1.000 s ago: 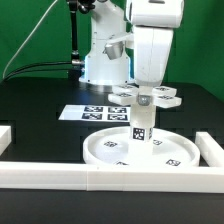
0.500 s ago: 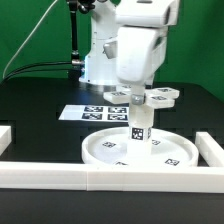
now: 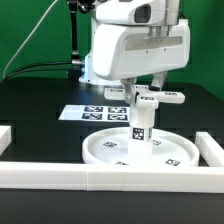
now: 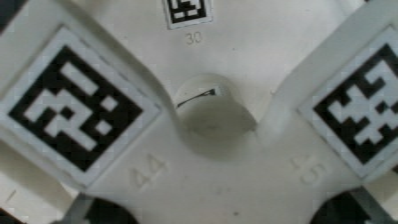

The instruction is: Assemble round table

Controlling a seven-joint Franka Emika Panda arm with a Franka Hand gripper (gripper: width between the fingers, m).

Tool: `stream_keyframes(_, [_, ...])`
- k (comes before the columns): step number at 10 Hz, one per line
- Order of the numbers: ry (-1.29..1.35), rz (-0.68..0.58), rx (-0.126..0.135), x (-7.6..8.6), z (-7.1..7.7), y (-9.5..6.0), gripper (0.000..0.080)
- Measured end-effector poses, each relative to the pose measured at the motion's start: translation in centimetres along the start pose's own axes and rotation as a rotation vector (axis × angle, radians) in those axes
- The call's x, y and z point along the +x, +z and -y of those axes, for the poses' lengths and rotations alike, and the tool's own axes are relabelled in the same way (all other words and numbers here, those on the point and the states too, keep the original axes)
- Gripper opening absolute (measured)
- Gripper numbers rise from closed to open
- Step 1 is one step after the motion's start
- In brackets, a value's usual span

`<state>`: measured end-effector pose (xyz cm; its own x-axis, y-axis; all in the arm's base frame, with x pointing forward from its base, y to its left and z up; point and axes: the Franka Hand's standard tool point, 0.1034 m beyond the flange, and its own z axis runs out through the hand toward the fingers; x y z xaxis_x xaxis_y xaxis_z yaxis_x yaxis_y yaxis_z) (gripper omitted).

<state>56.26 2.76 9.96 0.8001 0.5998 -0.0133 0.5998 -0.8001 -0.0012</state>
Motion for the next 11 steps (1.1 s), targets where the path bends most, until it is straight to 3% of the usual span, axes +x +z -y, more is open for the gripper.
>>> stream_keyframes(3, [0.237,-0.002,0.005,0.04,0.07,0.03,0.0446])
stream_keyframes(8, [0.884,-0.063,0.049,0.20,0.61,0.19,0.0447])
stream_keyframes(11, [1.060,-0.063,0.064,0.39,0.82,0.20,0.0448])
